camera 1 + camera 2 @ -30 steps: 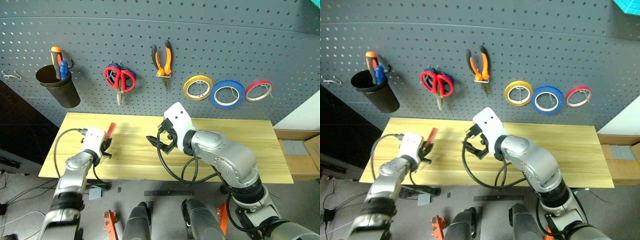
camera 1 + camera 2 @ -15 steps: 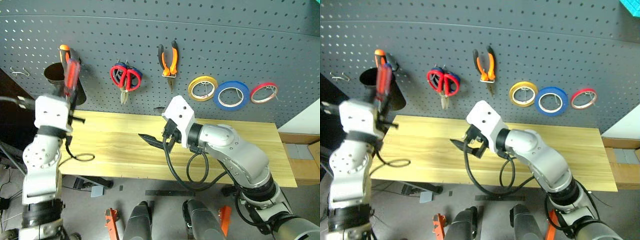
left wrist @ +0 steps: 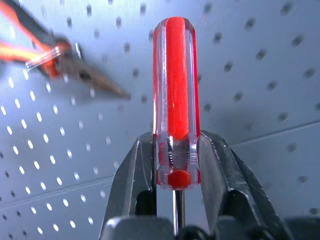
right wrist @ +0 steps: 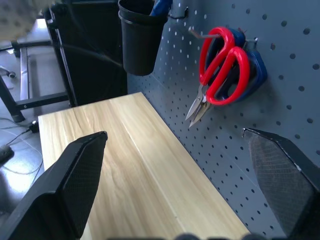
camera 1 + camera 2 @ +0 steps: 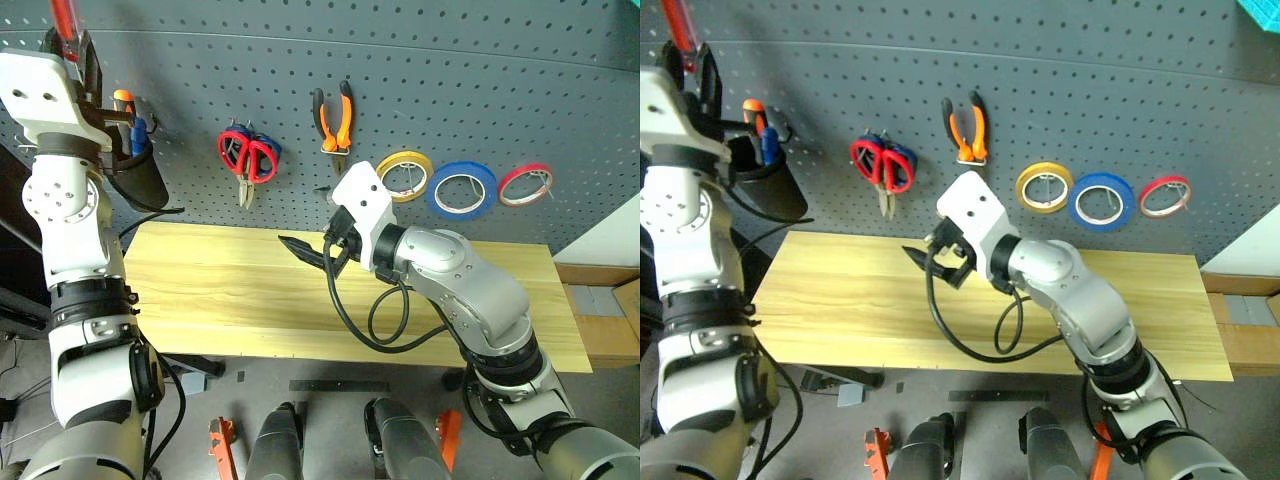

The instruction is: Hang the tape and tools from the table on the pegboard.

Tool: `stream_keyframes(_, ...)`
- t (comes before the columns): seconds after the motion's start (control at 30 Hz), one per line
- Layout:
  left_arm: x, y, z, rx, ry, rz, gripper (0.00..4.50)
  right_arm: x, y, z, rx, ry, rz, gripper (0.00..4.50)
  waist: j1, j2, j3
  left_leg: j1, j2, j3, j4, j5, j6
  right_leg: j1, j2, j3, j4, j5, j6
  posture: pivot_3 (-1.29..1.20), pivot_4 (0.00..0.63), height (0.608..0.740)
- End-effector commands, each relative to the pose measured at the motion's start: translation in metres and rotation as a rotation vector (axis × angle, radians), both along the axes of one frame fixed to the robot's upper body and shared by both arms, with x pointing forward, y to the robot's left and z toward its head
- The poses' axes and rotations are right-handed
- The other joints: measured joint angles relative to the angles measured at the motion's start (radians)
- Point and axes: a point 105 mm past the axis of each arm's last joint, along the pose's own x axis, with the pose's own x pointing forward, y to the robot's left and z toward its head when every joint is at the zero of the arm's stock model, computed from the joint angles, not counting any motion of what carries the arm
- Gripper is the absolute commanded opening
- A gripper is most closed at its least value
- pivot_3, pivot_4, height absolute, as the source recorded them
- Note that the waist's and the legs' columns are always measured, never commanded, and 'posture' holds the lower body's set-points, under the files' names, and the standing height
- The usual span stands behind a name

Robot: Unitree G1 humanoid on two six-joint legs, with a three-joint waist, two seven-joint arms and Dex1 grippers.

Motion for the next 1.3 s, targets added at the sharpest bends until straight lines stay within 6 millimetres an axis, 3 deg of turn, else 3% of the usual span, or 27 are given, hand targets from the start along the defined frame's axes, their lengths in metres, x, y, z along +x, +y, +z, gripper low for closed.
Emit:
stream_keyframes(0.03,-0.002,0.005,0.009,-0.011,-0.072,0.022,0.81,-0.005,-0.001,0.026,0.074,-0.079,0.009,4.5,-0.004,0.0,0.0,0.0,0.0,0.0,0.0,0.0,0.0,0.0,0.0,0.0,0.0,0.0,0.0,-0.14,0.237,0.74)
stream_keyframes(0.3,0.004,0.015,-0.009,-0.036,-0.058,0.067,0.81,-0.016,0.003,0.046,0.196,-0.092,0.074,4.5,-0.01,0.0,0.0,0.0,0.0,0.0,0.0,0.0,0.0,0.0,0.0,0.0,0.0,0.0,0.0,-0.15,0.235,0.74)
stream_keyframes(0.57,0.006,0.024,-0.017,-0.044,-0.034,0.107,0.81,-0.019,0.006,0.044,0.181,-0.104,0.101,4.5,-0.01,0.0,0.0,0.0,0.0,0.0,0.0,0.0,0.0,0.0,0.0,0.0,0.001,0.0,0.0,-0.14,0.231,0.74)
stream_keyframes(0.77,0.005,0.022,-0.016,-0.065,-0.064,0.097,2.73,-0.017,0.005,0.04,0.158,-0.112,0.102,4.5,-0.01,0.0,0.0,0.0,0.0,0.0,0.0,0.0,0.0,0.0,0.0,-0.001,0.001,0.0,0.0,-0.13,0.216,0.74)
stream_keyframes(0.9,0.001,0.016,-0.002,-0.069,-0.113,0.078,4.13,-0.015,0.004,0.039,0.148,-0.12,0.099,4.5,-0.01,0.0,0.0,0.0,0.0,0.0,0.0,0.0,0.0,0.0,0.0,-0.001,0.001,0.0,0.0,-0.13,0.203,0.74)
stream_keyframes(0.93,-0.002,0.013,0.005,-0.071,-0.137,0.065,4.36,-0.015,0.002,0.039,0.146,-0.123,0.097,4.5,-0.01,-0.001,0.0,0.0,0.0,0.0,0.0,0.0,0.0,0.0,0.0,-0.001,0.001,0.0,0.0,-0.13,0.201,0.74)
stream_keyframes(1.03,-0.01,0.0,0.023,-0.054,-0.192,0.023,4.36,-0.012,-0.004,0.04,0.147,-0.134,0.086,4.5,-0.01,-0.001,-0.001,0.0,0.0,0.0,0.0,0.0,0.0,0.0,-0.001,-0.001,0.001,0.0,0.0,-0.13,0.189,0.74)
stream_keyframes(1.13,-0.021,-0.028,0.035,0.007,-0.221,-0.053,4.36,-0.013,-0.017,0.044,0.167,-0.147,0.089,4.5,-0.009,-0.002,-0.002,0.0,0.0,0.0,0.0,0.0,-0.001,0.0,-0.001,-0.001,0.001,0.0,0.0,-0.12,0.177,0.74)
stream_keyframes(1.23,-0.034,-0.069,0.031,0.117,-0.201,-0.162,4.36,-0.016,-0.032,0.045,0.187,-0.142,0.102,4.5,-0.008,-0.002,-0.004,0.0,-0.001,0.0,0.0,0.0,-0.001,0.0,-0.002,-0.001,0.001,0.0,0.0,-0.11,0.167,0.74)
stream_keyframes(1.3,-0.04,-0.085,0.019,0.113,-0.156,-0.213,4.36,-0.017,-0.042,0.041,0.182,-0.127,0.105,4.5,-0.008,-0.002,-0.006,0.0,-0.001,0.001,0.0,0.001,-0.001,0.0,-0.002,0.0,0.001,0.0,0.0,-0.09,0.156,0.74)
